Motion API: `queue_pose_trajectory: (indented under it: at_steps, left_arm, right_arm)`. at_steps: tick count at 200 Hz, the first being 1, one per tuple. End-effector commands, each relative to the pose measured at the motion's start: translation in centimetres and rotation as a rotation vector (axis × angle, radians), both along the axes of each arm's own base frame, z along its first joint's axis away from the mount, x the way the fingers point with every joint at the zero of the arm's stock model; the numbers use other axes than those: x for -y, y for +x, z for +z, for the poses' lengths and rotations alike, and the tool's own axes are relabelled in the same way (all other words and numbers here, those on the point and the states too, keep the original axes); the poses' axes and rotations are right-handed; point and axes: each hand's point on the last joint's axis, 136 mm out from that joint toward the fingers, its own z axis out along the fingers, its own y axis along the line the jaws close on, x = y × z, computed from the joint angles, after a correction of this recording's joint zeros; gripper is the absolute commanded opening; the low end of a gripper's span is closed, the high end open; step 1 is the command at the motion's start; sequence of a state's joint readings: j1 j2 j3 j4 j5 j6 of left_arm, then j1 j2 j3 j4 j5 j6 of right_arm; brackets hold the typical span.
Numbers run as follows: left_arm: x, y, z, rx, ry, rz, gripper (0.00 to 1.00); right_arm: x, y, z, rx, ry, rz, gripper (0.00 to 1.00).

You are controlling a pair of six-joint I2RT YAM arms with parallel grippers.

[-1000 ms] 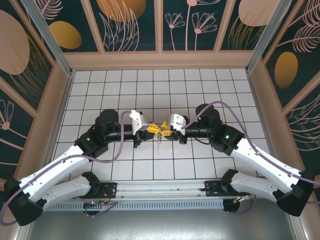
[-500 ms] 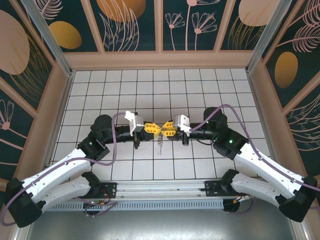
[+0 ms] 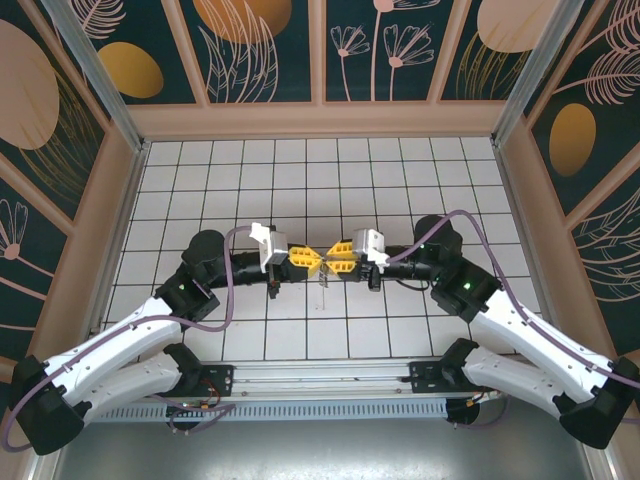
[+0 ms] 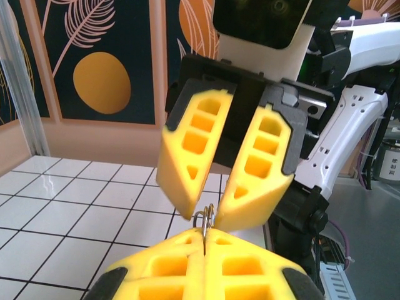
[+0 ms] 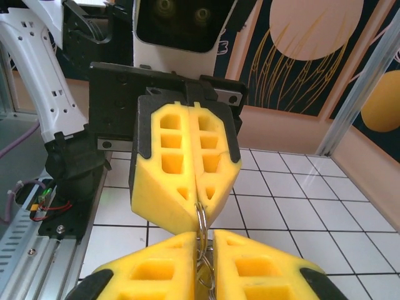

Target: Put the keys on the keyring

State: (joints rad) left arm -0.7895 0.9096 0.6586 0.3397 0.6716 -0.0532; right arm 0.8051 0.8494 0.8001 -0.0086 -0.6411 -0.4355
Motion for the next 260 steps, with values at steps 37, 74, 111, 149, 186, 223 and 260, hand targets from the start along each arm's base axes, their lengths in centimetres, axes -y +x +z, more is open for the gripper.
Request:
queue_pose_trajectory:
  at_steps: [37,74,111,149,186,223,260]
  left_arm:
    - [-0.1,-0.5,2.3,0.066,-0.031,-0.014,0.00]
    - [-0.2,-0.6,2.8,0.077,-0.041,-0.020,0.00]
    - [-0.2,-0.7,3.0,0.078,-0.043,-0.021,0.00]
    - [-0.2,-0.7,2.9,0.076,-0.041,-0.020,0.00]
    - [-0.2,-0.7,3.0,0.079,-0.043,-0.021,0.00]
    - [-0.2,-0.7,3.1,0.080,-0.047,-0.022,0.00]
    - [-0.3,-0.6,3.0,0.079,-0.046,-0.012,0.00]
  right_arm:
    - [0.3,0.2,-1.1,-0.024,-0.024,-0.018,0.14]
    - [0.3,0.4,-1.7,-0.035,-0.034,-0.028,0.20]
    - [0.4,0.4,-2.0,-0.040,-0.038,-0.025,0.16]
    - [0.3,0.3,-2.0,-0.036,-0.031,-0.018,0.02]
    - [0.0,0.7,-2.6,-0.051,-0.049,-0.020,0.00]
    - [-0.5,1.1,-2.5,-0.059,-0.053,-0.013,0.02]
    - [-0.6,1.1,-2.3,-0.057,-0.049,-0.010,0.17]
